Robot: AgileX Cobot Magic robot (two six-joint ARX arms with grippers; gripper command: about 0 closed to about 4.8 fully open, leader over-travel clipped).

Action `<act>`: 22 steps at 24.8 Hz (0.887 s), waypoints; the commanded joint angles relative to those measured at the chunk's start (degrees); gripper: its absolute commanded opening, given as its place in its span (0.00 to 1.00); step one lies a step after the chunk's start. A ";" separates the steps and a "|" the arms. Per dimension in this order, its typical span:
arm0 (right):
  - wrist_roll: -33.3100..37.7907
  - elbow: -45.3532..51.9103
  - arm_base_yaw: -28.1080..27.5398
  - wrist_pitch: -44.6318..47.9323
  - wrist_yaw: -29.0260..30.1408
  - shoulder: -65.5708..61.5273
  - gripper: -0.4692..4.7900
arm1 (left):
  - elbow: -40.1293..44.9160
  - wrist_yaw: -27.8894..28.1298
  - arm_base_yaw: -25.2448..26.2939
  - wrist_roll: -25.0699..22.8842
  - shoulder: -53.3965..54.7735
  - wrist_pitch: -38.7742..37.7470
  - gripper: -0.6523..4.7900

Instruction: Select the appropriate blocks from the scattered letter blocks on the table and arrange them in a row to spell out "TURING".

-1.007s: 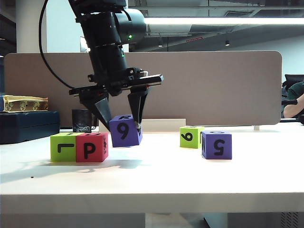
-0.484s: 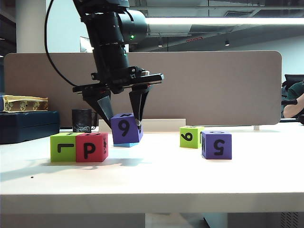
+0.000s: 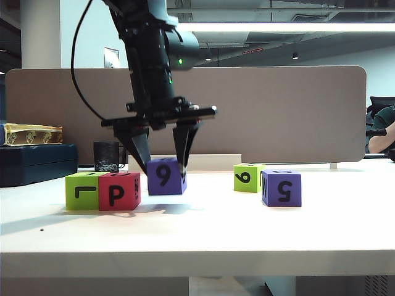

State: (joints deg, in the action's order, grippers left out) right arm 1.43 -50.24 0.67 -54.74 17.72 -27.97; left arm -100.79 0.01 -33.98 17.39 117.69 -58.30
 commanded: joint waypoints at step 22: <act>-0.15 -0.35 0.04 0.74 16.98 0.00 0.09 | -0.17 -1.31 0.48 -0.44 3.52 -1.05 0.63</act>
State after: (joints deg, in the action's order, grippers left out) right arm 1.43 -50.24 0.69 -54.74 34.50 -27.97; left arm -100.90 -1.10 -33.56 17.39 120.73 -59.20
